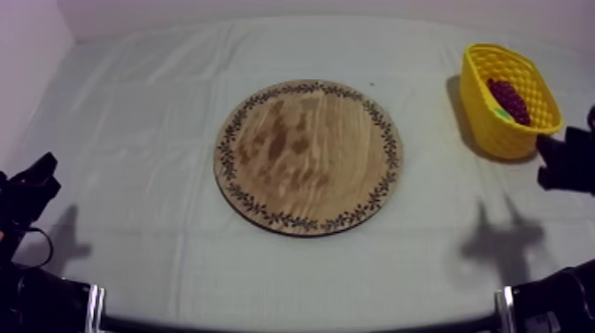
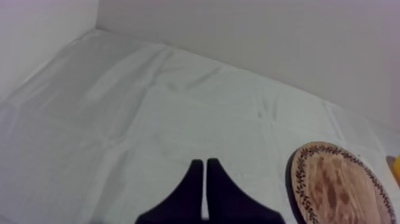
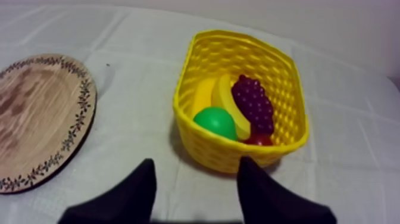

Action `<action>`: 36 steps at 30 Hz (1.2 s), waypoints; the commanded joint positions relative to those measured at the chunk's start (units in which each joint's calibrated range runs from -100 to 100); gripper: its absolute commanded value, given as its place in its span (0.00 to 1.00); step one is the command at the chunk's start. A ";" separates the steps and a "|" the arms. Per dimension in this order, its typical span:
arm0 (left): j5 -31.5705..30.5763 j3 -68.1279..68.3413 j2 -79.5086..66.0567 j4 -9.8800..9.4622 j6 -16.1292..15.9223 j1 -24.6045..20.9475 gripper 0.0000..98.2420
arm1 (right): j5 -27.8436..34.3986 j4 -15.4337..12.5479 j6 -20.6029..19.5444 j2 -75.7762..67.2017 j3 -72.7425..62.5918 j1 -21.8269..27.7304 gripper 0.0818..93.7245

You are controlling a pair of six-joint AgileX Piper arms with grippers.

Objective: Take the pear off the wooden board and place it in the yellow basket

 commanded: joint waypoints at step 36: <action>-0.01 0.00 0.00 0.00 0.01 0.00 0.00 | 0.08 -13.96 8.29 -18.03 12.23 0.30 0.00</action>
